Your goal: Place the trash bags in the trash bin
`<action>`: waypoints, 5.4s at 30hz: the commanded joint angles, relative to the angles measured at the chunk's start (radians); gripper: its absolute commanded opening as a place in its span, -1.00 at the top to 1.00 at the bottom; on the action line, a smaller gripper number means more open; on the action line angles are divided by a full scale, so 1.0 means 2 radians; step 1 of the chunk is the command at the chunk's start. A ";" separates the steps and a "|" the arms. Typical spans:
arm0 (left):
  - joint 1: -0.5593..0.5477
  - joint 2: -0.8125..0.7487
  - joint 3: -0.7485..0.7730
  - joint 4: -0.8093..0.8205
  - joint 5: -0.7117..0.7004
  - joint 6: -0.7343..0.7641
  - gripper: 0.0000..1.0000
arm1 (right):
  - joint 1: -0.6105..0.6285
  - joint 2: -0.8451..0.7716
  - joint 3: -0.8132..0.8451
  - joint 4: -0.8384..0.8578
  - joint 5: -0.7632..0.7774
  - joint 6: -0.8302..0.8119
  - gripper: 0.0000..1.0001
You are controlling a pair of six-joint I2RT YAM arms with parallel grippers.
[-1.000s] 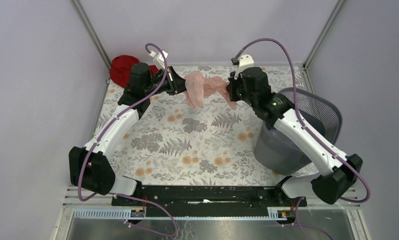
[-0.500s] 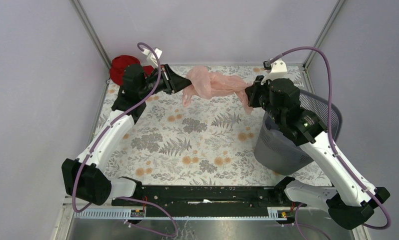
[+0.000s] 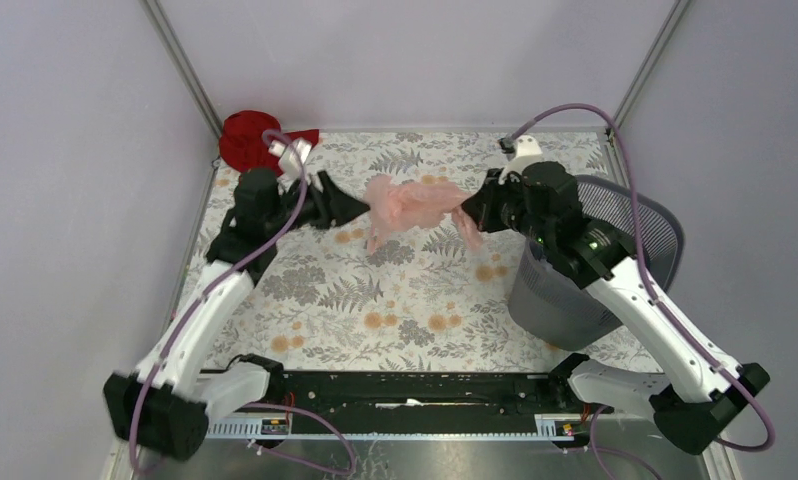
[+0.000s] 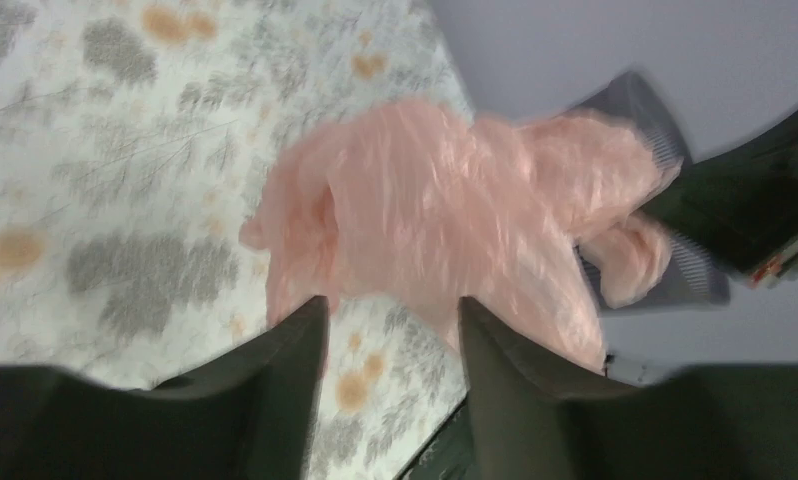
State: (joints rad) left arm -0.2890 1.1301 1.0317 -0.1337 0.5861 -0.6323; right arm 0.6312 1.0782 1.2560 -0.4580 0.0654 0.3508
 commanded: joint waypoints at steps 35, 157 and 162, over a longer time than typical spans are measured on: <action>-0.007 -0.104 -0.120 -0.228 -0.191 -0.066 -0.35 | 0.064 0.130 -0.177 0.214 -0.216 0.025 0.75; 0.048 -0.033 0.059 -0.405 -0.421 -0.210 1.00 | 0.141 0.232 -0.205 0.235 -0.017 -0.022 1.00; 0.156 0.066 0.076 -0.355 -0.313 -0.178 1.00 | 0.141 0.133 -0.245 0.165 -0.079 -0.029 1.00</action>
State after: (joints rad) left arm -0.0975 1.1637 1.1614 -0.9161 -0.1875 -1.0428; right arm 0.9092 1.4853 0.8055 -0.0090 0.0319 0.3347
